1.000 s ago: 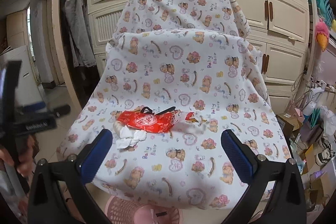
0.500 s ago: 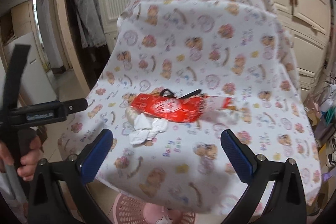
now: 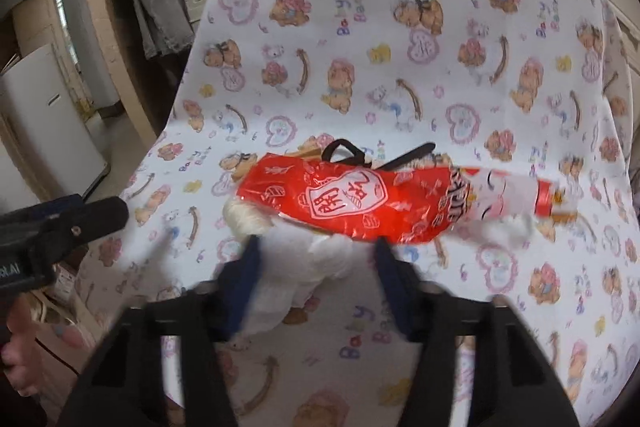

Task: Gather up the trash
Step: 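Reach the right tool to the tissue by the red wrapper while the left tool nears the thread spool, then grasp the white tissue with the right tool while the left tool grasps the cream thread spool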

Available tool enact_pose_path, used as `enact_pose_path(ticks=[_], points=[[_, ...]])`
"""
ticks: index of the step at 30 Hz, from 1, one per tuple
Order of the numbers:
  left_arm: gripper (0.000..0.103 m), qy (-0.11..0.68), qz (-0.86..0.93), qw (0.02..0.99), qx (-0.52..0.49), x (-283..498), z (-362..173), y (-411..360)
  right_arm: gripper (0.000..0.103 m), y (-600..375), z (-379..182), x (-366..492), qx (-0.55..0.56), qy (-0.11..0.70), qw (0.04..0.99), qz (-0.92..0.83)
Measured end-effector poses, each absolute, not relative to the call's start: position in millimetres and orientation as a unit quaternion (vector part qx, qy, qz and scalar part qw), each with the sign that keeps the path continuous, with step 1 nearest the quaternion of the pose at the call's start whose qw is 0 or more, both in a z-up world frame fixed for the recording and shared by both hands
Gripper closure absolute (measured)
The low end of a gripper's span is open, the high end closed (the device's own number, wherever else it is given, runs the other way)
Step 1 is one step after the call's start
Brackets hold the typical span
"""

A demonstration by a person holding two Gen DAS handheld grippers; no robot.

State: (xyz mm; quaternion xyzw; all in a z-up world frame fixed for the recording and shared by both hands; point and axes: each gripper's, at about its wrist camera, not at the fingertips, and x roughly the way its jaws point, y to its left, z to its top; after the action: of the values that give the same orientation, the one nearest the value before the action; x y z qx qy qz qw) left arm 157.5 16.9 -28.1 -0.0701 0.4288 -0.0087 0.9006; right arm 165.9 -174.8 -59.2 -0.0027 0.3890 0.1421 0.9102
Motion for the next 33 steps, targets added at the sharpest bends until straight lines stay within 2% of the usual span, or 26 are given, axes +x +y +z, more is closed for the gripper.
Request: enact_pose_path(ticks=[1,4,16,20,25,33], points=[[0.013,0.428,-0.010,0.901,-0.065,157.5,-28.4,15.1,0.093,-175.8,-58.8,166.9,-0.007,0.399,0.905,0.146],[0.013,0.427,-0.014,0.902,-0.058,157.3,-29.0,11.3,0.097,-186.4,-53.2,163.4,0.005,0.410,0.896,0.168],[0.016,0.432,-0.028,0.899,-0.061,164.1,-34.6,-9.5,0.097,-255.2,0.8,100.9,-0.024,0.365,0.915,0.171],[0.016,0.430,-0.040,0.899,-0.072,168.1,-34.8,-19.1,0.097,-271.7,-12.0,104.7,-0.006,0.366,0.918,0.152],[0.016,0.437,-0.062,0.887,-0.135,180.3,-43.1,-31.9,0.097,-269.5,-16.2,121.7,0.028,0.383,0.910,0.157],[0.018,0.421,-0.037,0.901,-0.096,200.2,-50.0,-71.9,0.097,-265.0,-17.5,125.5,0.032,0.386,0.908,0.163]])
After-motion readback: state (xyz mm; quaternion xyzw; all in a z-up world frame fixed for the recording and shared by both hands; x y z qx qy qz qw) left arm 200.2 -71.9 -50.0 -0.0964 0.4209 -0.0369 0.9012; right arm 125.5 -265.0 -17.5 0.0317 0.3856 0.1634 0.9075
